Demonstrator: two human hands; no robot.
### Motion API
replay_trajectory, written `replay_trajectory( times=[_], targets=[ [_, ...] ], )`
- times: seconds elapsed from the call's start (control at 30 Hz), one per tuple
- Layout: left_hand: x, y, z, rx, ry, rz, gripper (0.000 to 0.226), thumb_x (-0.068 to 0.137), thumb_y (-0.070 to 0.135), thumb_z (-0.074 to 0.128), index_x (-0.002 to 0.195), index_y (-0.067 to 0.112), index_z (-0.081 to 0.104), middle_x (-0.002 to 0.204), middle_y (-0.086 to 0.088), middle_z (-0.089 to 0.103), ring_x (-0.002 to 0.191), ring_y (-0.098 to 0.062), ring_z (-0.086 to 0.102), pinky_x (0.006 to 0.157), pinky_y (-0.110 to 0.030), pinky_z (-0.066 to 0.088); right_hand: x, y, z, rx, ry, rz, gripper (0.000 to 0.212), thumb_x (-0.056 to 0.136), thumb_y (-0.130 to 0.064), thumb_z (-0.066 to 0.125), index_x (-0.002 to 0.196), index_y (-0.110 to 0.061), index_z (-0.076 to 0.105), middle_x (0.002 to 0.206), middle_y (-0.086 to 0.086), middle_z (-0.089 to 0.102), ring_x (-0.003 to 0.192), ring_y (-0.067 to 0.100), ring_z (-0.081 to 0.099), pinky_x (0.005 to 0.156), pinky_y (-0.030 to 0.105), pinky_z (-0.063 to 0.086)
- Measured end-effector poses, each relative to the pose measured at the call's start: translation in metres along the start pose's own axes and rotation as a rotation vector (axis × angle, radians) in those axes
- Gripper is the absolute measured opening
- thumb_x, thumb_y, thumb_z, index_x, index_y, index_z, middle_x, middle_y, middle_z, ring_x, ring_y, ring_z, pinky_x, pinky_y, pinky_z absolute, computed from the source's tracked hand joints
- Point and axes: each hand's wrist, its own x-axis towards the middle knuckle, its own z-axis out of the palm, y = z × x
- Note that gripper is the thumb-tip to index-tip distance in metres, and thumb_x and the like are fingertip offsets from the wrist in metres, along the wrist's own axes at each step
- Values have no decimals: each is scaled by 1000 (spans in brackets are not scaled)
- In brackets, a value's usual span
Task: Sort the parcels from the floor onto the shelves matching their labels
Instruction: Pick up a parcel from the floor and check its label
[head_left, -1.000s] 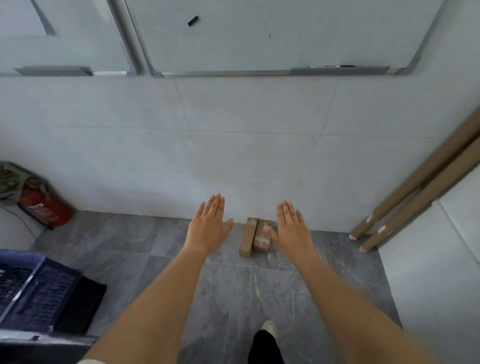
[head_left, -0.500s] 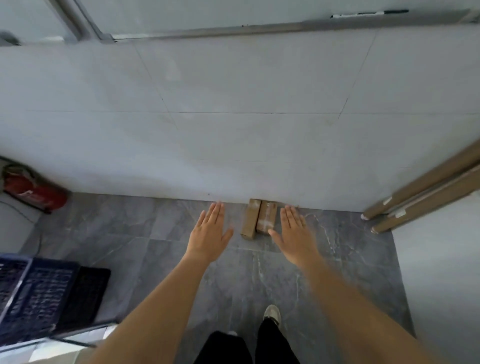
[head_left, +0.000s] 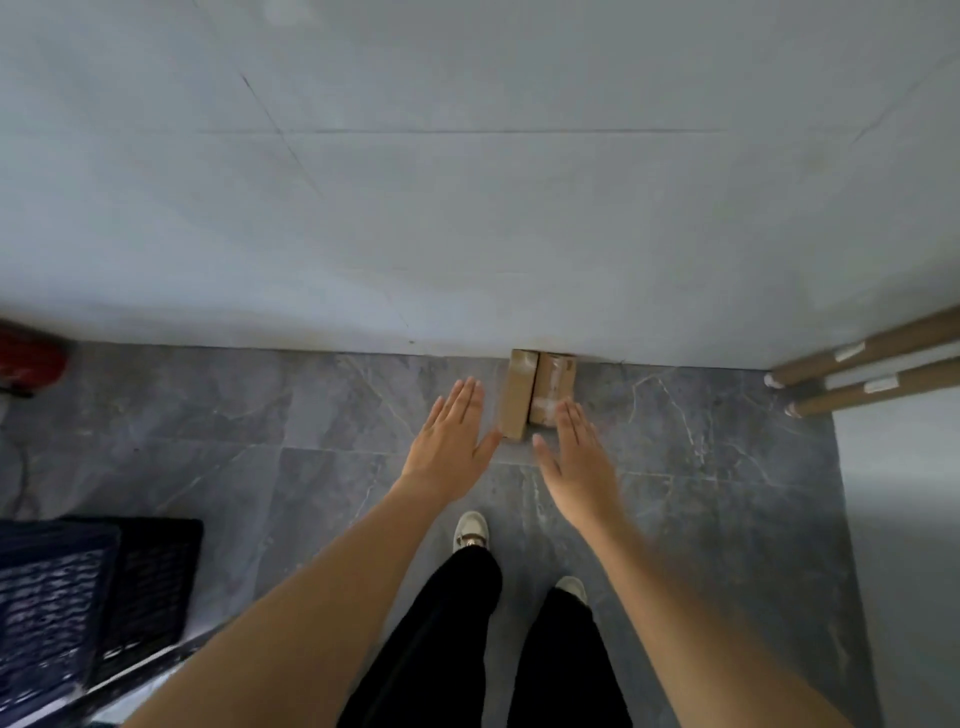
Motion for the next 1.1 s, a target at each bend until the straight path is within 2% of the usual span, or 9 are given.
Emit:
replay_trajectory(
  times=[0.1,0.37,0.5,0.6,0.77,0.87,0.93,1.03,1.1],
  targets=[
    [38,-21,23,-128,-65,-70,70,106,47,26,159,10,-1,168,-2,-4,154,-14,-8,125,-32,-4,29,10,24,172,73,78,62,110,-34,36,163,-6,19,172,8,15,159,19,11,127,33,13],
    [105,-59,106,-391,-198,-267,71,105,47,29,159,11,2,168,-3,-1,155,-16,-4,125,-34,1,95,65,84,298,38,152,57,112,-29,31,164,-11,17,172,3,14,159,15,11,119,19,7],
    [155,-76,146,-452,-211,-330,69,105,47,28,159,13,2,168,-2,-1,155,-16,-3,125,-35,1,135,101,118,370,42,215,55,112,-29,31,163,-11,20,171,5,19,158,17,16,125,27,11],
    [200,-88,183,-570,-199,-403,67,105,49,26,159,15,4,168,-1,2,155,-17,0,125,-38,3,177,127,155,455,96,252,57,110,-36,29,159,-6,33,166,11,34,155,22,29,128,43,21],
    [263,-114,260,-785,-127,-478,63,106,46,28,159,17,13,168,1,10,154,-15,6,123,-34,4,255,159,228,615,130,411,50,112,-26,28,157,-6,38,164,10,38,153,23,32,127,40,24],
    [301,-135,302,-899,-93,-576,60,106,47,29,158,20,21,166,1,20,153,-18,17,122,-35,12,303,184,275,710,161,505,41,110,-17,30,128,4,60,135,22,61,129,36,54,103,37,44],
    [327,-149,327,-971,-78,-640,58,106,48,27,156,18,29,163,-4,29,150,-22,25,121,-38,17,325,197,295,753,134,560,38,110,-14,31,116,12,59,122,29,60,119,41,55,86,32,45],
    [365,-163,357,-1075,-79,-720,61,106,48,23,155,14,30,161,-10,30,149,-27,27,120,-40,20,352,216,319,773,114,557,44,110,-24,31,124,8,58,123,12,59,133,30,51,109,29,37],
    [392,-171,373,-1125,-107,-762,64,105,52,19,156,14,27,163,-10,26,151,-28,24,121,-42,17,371,229,335,790,152,555,39,108,-31,31,102,-4,57,110,-3,57,112,15,56,105,30,35]
  ],
)
